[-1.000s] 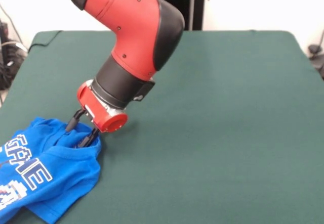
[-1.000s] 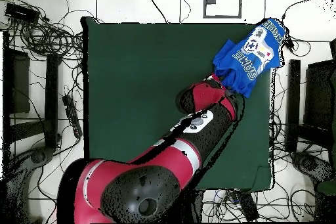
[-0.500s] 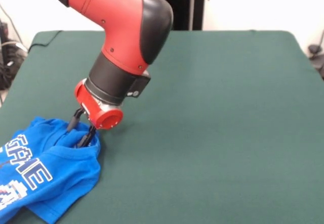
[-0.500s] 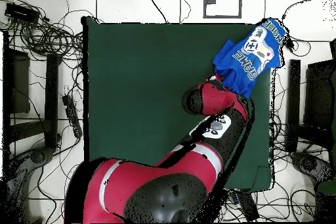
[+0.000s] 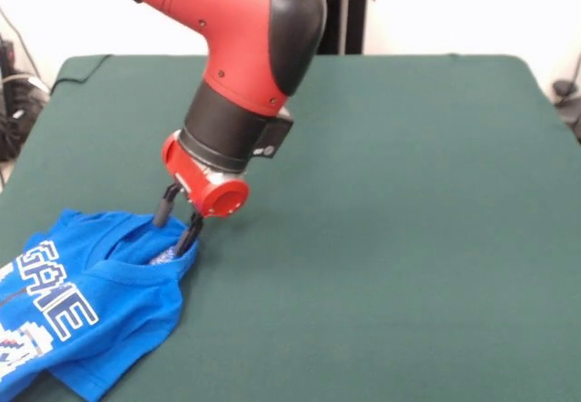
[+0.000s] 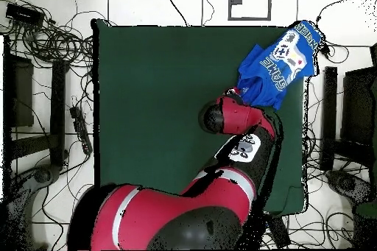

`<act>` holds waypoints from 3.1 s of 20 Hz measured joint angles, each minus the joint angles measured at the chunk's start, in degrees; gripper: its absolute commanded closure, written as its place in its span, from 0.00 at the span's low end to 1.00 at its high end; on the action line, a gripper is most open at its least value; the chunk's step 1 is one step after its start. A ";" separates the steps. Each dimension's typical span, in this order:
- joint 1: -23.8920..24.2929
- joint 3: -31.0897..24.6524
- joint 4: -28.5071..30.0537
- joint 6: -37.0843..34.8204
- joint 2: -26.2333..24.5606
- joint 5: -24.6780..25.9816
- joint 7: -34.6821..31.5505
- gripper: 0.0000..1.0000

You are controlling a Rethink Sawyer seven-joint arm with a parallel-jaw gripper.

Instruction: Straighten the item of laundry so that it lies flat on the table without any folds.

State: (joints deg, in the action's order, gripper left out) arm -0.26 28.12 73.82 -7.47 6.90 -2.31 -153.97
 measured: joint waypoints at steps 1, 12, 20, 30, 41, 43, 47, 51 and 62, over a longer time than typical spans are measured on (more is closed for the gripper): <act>0.01 -0.85 0.59 -0.07 0.77 0.52 0.00 0.00; 0.19 -4.50 1.13 -2.58 2.74 2.75 0.00 0.00; -0.79 -4.73 1.18 -2.62 2.79 2.76 0.00 0.00; -3.97 -6.60 3.72 -4.60 4.83 2.74 0.00 0.00; -11.93 -6.69 5.80 -9.57 6.00 -0.09 0.00 0.00; -13.77 -6.69 5.83 -10.46 6.02 -1.17 0.00 0.00; -17.25 -6.64 5.83 -12.10 6.01 -4.06 0.00 0.00; -19.57 -6.22 5.81 -13.38 6.00 -5.61 0.00 0.00; -18.76 -1.90 5.84 -20.91 10.19 -5.08 0.00 0.00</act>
State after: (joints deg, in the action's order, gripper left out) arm -19.02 26.21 79.65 -28.38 17.10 -7.39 -153.97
